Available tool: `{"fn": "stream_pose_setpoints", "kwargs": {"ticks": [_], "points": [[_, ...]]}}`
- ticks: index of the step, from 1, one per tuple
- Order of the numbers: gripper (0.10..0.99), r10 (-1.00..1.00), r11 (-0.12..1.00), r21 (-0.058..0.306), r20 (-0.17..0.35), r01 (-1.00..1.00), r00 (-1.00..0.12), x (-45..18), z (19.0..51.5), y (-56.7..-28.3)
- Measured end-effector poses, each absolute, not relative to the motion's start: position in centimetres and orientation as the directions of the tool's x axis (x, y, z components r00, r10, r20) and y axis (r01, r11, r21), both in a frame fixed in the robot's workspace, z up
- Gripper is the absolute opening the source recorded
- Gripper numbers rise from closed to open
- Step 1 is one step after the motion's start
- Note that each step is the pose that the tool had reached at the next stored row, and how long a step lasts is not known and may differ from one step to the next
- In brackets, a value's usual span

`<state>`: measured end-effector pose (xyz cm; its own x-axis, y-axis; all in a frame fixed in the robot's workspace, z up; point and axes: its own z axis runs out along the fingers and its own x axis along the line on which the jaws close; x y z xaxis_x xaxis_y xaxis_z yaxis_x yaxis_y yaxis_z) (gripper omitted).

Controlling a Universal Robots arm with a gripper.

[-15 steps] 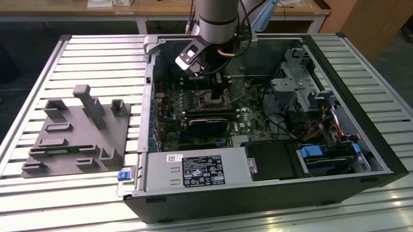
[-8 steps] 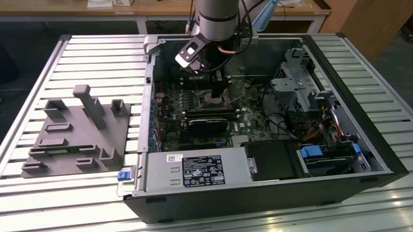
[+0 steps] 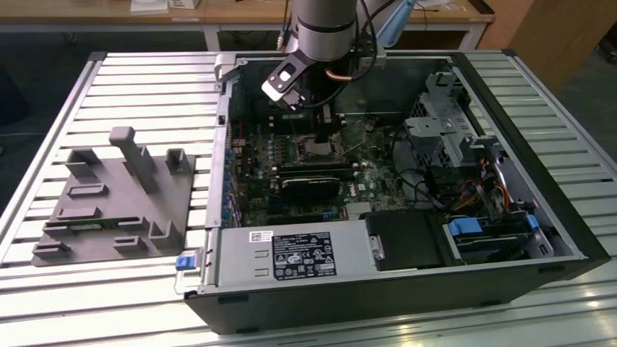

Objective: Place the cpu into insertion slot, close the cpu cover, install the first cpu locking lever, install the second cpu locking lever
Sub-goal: 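Place the cpu into insertion slot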

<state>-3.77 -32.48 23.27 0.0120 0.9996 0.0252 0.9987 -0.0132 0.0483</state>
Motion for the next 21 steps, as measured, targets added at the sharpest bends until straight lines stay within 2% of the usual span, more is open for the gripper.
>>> {"fn": "stream_pose_setpoints", "kwargs": {"ticks": [1, 2, 4, 5, 8, 21], "points": [[0.412, 1.0, -0.013, 0.048, 0.025, 0.999, 0.012, -3.77, 23.27, -32.48], [0.412, 1.0, -0.013, 0.048, 0.025, 0.999, 0.012, -3.77, 23.27, -32.48], [0.298, 1.0, -0.013, 0.048, 0.025, 0.999, 0.012, -3.77, 23.27, -32.48], [0.298, 1.0, -0.013, 0.048, 0.025, 0.999, 0.012, -3.77, 23.27, -32.48], [0.122, 1.0, -0.013, 0.048, 0.025, 0.999, 0.012, -3.77, 23.27, -32.48], [0.106, 1.0, -0.013, 0.048, 0.025, 0.999, 0.012, -3.77, 24.0, -32.48]]}}
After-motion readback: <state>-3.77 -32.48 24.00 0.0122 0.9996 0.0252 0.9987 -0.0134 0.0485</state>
